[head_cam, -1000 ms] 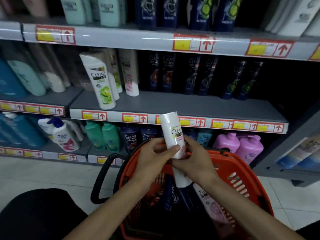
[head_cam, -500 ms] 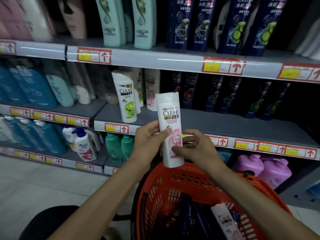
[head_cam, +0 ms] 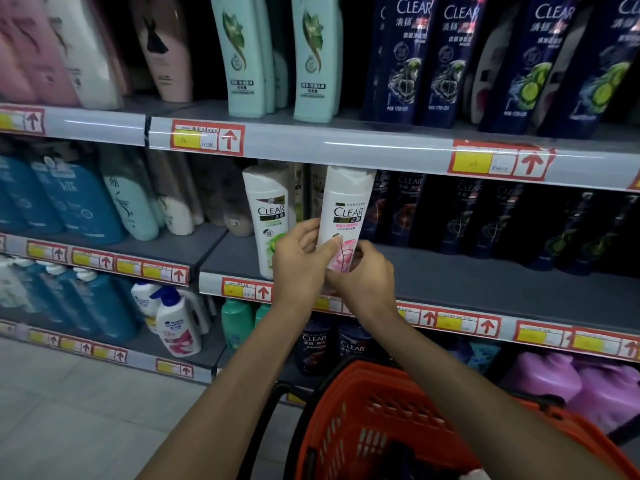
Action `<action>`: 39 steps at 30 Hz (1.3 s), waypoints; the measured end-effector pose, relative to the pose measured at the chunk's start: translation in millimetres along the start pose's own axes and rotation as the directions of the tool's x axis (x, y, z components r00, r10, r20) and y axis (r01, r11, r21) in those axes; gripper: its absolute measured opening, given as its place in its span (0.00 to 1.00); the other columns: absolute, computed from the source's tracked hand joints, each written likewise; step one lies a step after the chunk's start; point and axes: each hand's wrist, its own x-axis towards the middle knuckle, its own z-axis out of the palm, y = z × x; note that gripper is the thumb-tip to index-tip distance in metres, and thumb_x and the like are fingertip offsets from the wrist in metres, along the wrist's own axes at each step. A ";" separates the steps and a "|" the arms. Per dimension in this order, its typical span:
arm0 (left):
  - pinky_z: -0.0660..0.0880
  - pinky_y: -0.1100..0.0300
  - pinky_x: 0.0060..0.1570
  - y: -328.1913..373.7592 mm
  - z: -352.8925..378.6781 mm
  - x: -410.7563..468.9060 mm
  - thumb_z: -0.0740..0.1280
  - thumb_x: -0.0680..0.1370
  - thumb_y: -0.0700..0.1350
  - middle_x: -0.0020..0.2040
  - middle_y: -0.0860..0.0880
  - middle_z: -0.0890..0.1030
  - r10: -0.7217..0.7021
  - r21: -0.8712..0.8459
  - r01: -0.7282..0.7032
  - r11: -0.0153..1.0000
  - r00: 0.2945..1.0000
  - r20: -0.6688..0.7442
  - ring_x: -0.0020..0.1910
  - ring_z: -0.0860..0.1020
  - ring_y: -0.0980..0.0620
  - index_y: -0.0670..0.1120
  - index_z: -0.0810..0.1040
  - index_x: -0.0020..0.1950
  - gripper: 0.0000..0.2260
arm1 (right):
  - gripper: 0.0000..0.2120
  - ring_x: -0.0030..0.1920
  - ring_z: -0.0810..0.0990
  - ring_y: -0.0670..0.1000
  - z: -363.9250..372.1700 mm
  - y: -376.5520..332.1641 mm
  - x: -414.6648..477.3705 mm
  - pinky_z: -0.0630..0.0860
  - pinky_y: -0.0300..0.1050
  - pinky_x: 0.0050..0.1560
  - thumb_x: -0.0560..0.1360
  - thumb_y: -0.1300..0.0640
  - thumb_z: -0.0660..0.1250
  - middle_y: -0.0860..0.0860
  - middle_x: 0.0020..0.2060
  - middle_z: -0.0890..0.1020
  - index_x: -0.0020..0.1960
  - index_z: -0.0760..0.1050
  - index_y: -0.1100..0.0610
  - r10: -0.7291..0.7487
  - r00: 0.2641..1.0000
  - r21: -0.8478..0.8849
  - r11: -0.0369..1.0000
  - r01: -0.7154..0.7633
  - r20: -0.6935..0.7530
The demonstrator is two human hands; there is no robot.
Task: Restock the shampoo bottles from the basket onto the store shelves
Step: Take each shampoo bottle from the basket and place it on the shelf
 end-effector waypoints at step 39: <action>0.76 0.74 0.42 -32.7 -29.2 14.1 0.68 0.77 0.26 0.53 0.58 0.75 -0.184 0.299 0.125 0.946 0.966 0.179 0.49 0.76 0.62 0.51 0.69 0.73 0.30 | 0.41 0.72 0.71 0.54 -9.9 29.7 41.2 0.70 0.49 0.71 0.71 0.48 0.79 0.53 0.73 0.71 0.79 0.65 0.54 -0.033 0.995 -0.259 0.964 0.056 0.094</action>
